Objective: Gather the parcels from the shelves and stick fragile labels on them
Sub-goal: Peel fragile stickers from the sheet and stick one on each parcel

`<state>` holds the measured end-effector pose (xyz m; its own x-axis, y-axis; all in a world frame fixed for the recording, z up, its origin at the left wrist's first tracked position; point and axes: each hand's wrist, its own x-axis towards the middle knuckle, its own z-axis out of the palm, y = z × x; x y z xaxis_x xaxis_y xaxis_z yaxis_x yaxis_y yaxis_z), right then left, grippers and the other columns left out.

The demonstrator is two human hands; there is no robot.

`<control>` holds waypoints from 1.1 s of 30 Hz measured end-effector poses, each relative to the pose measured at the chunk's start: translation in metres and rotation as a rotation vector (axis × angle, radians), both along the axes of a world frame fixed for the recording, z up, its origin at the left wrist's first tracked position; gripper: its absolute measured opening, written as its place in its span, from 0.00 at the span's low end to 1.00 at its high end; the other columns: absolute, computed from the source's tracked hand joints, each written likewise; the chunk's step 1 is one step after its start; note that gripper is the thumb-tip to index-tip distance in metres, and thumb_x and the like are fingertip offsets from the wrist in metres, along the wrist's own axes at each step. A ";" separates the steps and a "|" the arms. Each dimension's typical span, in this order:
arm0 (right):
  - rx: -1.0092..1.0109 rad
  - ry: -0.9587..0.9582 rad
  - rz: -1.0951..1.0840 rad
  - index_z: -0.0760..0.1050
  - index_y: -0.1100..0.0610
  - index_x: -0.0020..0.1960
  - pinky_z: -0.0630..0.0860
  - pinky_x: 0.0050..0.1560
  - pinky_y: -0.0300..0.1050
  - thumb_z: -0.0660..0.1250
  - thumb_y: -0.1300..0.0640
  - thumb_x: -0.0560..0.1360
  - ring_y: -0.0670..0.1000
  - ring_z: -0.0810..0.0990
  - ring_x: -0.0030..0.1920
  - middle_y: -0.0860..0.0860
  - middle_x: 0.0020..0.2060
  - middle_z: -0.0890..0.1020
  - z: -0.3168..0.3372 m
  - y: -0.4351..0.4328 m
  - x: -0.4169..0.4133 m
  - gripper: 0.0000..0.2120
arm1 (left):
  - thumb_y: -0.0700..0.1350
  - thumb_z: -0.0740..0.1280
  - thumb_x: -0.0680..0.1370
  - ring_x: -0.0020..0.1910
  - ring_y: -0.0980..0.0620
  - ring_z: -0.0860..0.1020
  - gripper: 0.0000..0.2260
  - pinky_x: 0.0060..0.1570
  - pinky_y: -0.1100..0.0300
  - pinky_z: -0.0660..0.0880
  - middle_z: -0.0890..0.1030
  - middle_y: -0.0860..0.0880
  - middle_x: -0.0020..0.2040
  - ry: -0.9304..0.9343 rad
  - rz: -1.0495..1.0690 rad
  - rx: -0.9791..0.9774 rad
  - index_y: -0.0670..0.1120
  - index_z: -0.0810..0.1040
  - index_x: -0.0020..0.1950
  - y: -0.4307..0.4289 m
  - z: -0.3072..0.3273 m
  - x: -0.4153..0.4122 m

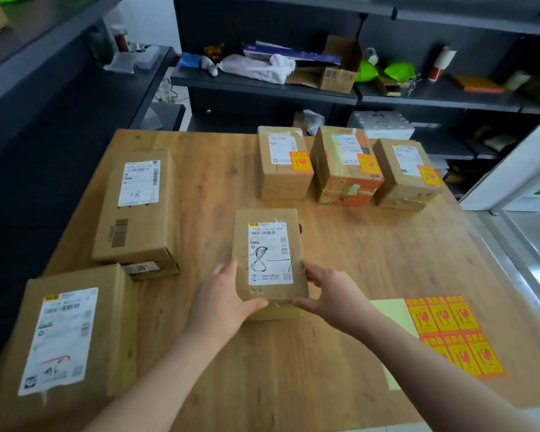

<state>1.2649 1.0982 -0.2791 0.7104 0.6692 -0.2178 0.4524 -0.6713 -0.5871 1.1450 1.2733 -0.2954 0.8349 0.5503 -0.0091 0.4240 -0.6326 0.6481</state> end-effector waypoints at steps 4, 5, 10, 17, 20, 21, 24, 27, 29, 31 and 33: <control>-0.046 -0.022 0.035 0.66 0.49 0.70 0.76 0.56 0.50 0.73 0.48 0.69 0.51 0.77 0.59 0.46 0.60 0.79 -0.004 -0.038 -0.007 0.32 | 0.60 0.77 0.60 0.50 0.51 0.76 0.31 0.46 0.59 0.71 0.76 0.54 0.50 0.037 0.006 -0.010 0.49 0.74 0.58 -0.041 -0.006 -0.011; -0.051 -0.027 0.044 0.66 0.50 0.69 0.76 0.55 0.51 0.73 0.47 0.69 0.52 0.78 0.58 0.47 0.59 0.80 -0.007 -0.047 -0.009 0.32 | 0.60 0.77 0.61 0.52 0.50 0.76 0.33 0.47 0.60 0.71 0.77 0.53 0.52 0.042 0.016 -0.005 0.48 0.73 0.60 -0.051 -0.007 -0.014; -0.053 -0.050 0.056 0.62 0.52 0.73 0.76 0.55 0.50 0.72 0.46 0.70 0.54 0.78 0.58 0.50 0.60 0.80 -0.023 -0.077 -0.017 0.36 | 0.58 0.77 0.63 0.59 0.51 0.74 0.37 0.51 0.62 0.68 0.75 0.51 0.62 0.102 0.057 0.019 0.46 0.70 0.68 -0.089 -0.014 -0.022; -0.018 -0.096 0.104 0.60 0.48 0.74 0.74 0.57 0.49 0.70 0.43 0.71 0.54 0.76 0.60 0.52 0.61 0.78 -0.037 -0.102 -0.008 0.35 | 0.55 0.73 0.70 0.71 0.49 0.64 0.35 0.67 0.56 0.63 0.63 0.48 0.74 0.157 0.070 0.027 0.46 0.64 0.73 -0.113 -0.014 -0.026; -0.022 -0.164 0.089 0.63 0.49 0.73 0.70 0.60 0.46 0.69 0.44 0.73 0.54 0.74 0.63 0.52 0.65 0.76 -0.038 -0.127 0.009 0.32 | 0.53 0.70 0.73 0.69 0.46 0.65 0.29 0.66 0.54 0.63 0.64 0.46 0.73 0.108 0.062 0.174 0.45 0.68 0.70 -0.129 -0.008 -0.020; -0.029 -0.184 0.086 0.65 0.50 0.72 0.69 0.60 0.44 0.68 0.45 0.73 0.54 0.74 0.63 0.51 0.66 0.75 -0.039 -0.138 0.016 0.30 | 0.52 0.70 0.74 0.68 0.45 0.66 0.27 0.66 0.53 0.64 0.66 0.46 0.72 0.086 0.040 0.231 0.44 0.70 0.69 -0.138 -0.004 -0.016; -0.099 -0.236 0.055 0.68 0.52 0.70 0.69 0.59 0.43 0.68 0.48 0.74 0.53 0.73 0.65 0.49 0.68 0.73 -0.047 -0.175 0.037 0.27 | 0.47 0.72 0.73 0.64 0.42 0.71 0.22 0.64 0.50 0.67 0.75 0.44 0.64 -0.047 -0.063 0.338 0.40 0.75 0.64 -0.170 0.003 0.004; -0.191 -0.239 0.017 0.69 0.53 0.70 0.71 0.58 0.44 0.69 0.50 0.74 0.52 0.72 0.65 0.48 0.68 0.72 -0.060 -0.212 0.051 0.26 | 0.49 0.67 0.76 0.64 0.47 0.69 0.21 0.65 0.54 0.65 0.74 0.47 0.64 -0.051 -0.195 0.337 0.43 0.72 0.67 -0.207 -0.001 0.028; -0.248 -0.222 0.016 0.69 0.52 0.70 0.72 0.57 0.45 0.69 0.50 0.73 0.52 0.72 0.64 0.49 0.67 0.72 -0.070 -0.229 0.057 0.26 | 0.51 0.64 0.78 0.65 0.49 0.67 0.21 0.66 0.56 0.64 0.72 0.49 0.65 0.022 -0.264 0.303 0.45 0.69 0.69 -0.226 -0.015 0.043; -0.289 -0.187 0.028 0.68 0.51 0.70 0.72 0.57 0.46 0.71 0.50 0.72 0.53 0.71 0.64 0.51 0.66 0.71 -0.080 -0.240 0.060 0.28 | 0.51 0.63 0.78 0.64 0.49 0.67 0.20 0.65 0.56 0.65 0.72 0.49 0.65 0.125 -0.303 0.263 0.46 0.69 0.69 -0.242 -0.031 0.057; -0.308 -0.149 0.033 0.66 0.49 0.71 0.73 0.56 0.47 0.71 0.48 0.71 0.53 0.71 0.64 0.51 0.64 0.70 -0.089 -0.247 0.060 0.31 | 0.50 0.64 0.78 0.63 0.48 0.69 0.20 0.64 0.54 0.68 0.72 0.49 0.64 0.233 -0.325 0.209 0.45 0.70 0.68 -0.254 -0.047 0.068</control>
